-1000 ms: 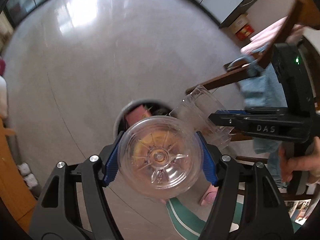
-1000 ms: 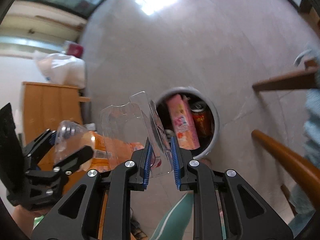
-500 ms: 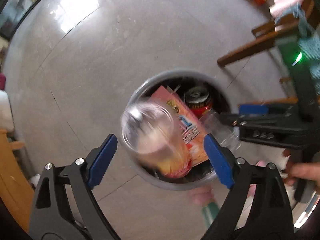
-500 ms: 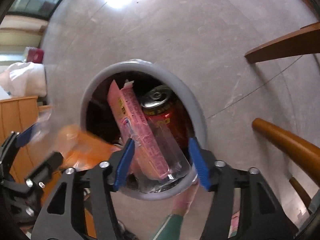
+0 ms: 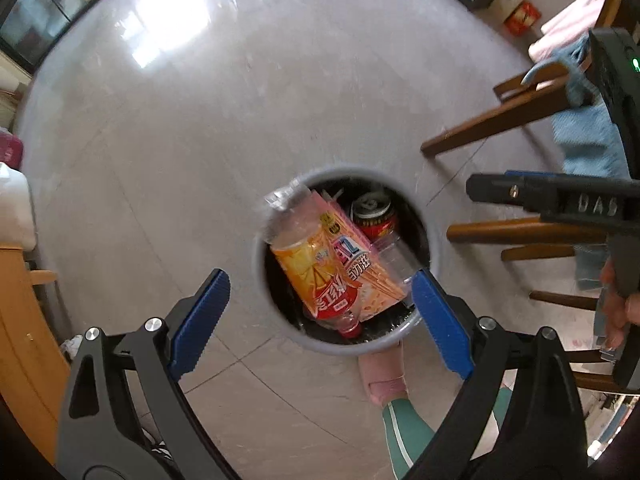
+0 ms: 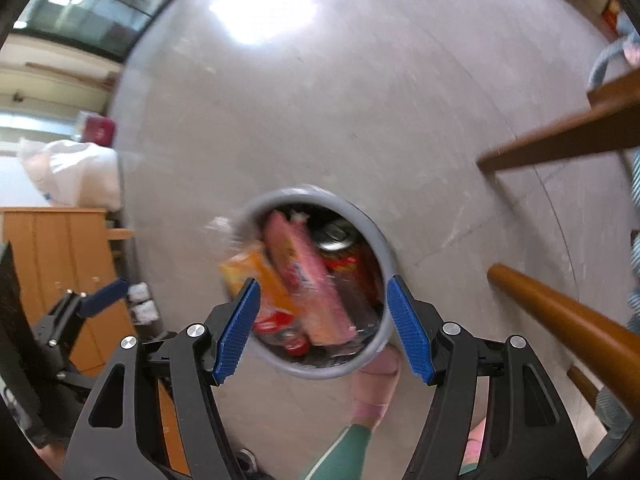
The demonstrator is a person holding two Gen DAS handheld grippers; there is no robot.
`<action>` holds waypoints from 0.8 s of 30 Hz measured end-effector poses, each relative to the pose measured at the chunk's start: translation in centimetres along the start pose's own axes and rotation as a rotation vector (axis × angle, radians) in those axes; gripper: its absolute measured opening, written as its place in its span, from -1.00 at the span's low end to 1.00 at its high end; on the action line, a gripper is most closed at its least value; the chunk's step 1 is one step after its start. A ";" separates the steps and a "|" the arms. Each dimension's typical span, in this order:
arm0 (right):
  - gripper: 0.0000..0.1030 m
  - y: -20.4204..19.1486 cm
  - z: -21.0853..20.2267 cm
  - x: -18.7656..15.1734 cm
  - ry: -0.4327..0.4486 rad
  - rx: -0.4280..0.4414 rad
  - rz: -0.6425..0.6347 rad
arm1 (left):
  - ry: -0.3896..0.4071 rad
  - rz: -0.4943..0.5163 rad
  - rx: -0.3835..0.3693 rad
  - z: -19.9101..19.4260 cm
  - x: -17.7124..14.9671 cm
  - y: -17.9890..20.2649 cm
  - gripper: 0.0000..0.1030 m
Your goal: Collect trash
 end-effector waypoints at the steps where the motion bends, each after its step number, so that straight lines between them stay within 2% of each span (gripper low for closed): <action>1: 0.29 -0.9 -1.5 0.8 0.017 0.009 -0.005 | 0.014 -0.001 0.010 -1.1 0.5 -0.1 0.74; 3: 0.29 -2.6 -4.3 2.1 0.050 0.024 -0.012 | 0.051 -0.017 0.044 -4.4 1.8 -0.9 0.74; 4: 0.29 -3.3 -5.6 2.7 0.059 0.031 -0.012 | 0.057 -0.029 0.049 -5.1 2.4 -1.1 0.74; 8: 0.29 -6.9 -12.6 5.1 0.128 0.070 -0.028 | 0.120 -0.114 0.071 -11.8 5.6 -2.4 0.74; 14: 0.29 -11.3 -23.4 7.3 0.238 0.123 -0.081 | 0.245 -0.095 0.086 -21.9 11.1 -1.7 0.74; 18: 0.35 -11.8 -32.0 8.6 0.345 0.125 -0.108 | 0.338 -0.048 0.085 -27.9 14.4 1.0 0.75; 20: 0.41 -10.8 -36.3 9.1 0.401 0.096 -0.103 | 0.383 -0.030 0.072 -30.3 16.0 3.3 0.78; 24: 0.41 -7.5 -43.4 9.4 0.513 0.054 -0.068 | 0.469 0.018 -0.014 -33.5 18.6 9.4 0.81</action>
Point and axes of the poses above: each gripper's, at about its wrist camera, not at the fingertips, and z roughly the way its jaws point, y to its right, x to its top, the point moved 6 cm from there along z, roughly the way its jaws point, and after that the axes turned 15 degrees about y, right-handed, at the moved point
